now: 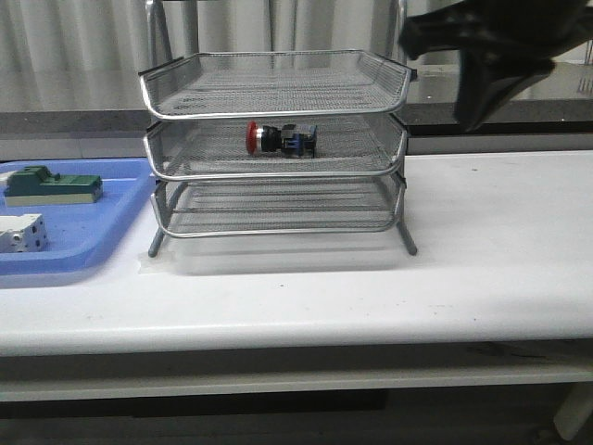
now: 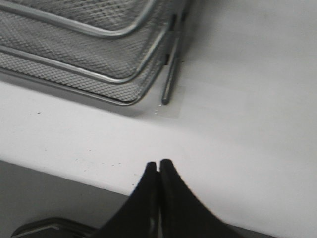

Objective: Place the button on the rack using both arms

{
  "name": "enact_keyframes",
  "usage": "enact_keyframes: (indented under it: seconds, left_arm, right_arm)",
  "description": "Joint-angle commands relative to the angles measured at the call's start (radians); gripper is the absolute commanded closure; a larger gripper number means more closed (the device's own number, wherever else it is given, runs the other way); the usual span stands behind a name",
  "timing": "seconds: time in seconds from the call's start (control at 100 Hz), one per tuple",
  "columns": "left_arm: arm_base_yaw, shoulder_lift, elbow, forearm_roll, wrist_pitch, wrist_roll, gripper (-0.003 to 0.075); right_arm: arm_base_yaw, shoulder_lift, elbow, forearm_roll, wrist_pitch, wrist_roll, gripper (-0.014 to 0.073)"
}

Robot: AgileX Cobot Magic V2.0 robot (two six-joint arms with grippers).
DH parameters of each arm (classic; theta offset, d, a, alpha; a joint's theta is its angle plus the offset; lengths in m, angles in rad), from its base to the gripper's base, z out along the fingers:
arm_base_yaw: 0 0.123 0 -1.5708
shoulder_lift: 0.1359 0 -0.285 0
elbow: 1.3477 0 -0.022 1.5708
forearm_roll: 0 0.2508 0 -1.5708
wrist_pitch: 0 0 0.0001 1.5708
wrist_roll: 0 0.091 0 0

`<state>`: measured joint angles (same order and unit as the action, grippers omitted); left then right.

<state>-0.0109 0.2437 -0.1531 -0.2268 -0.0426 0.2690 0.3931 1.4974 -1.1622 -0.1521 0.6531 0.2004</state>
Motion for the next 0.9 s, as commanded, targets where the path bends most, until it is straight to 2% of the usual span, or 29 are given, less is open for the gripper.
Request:
enact_keyframes:
  seconds: [0.0,0.21,0.53,0.89]
  left_arm:
    - [0.001,0.011,-0.027,-0.009,-0.086,-0.011,0.0741]
    - [0.001,0.011,-0.027,-0.009,-0.086,-0.011,0.0741]
    - [0.001,0.011,-0.027,-0.009,-0.086,-0.011,0.0741]
    - [0.001,0.011,-0.027,-0.009,-0.086,-0.011,0.0741]
  right_arm:
    - [-0.035,-0.133,0.047,-0.054,-0.111,0.042,0.0658]
    - [-0.127,-0.370,0.220,-0.090,-0.227,0.083,0.0658]
    - [-0.263,-0.692,0.404,-0.110,-0.283,0.083,0.0658]
    - [-0.293,-1.007,0.597,-0.156,-0.361,0.082,0.0658]
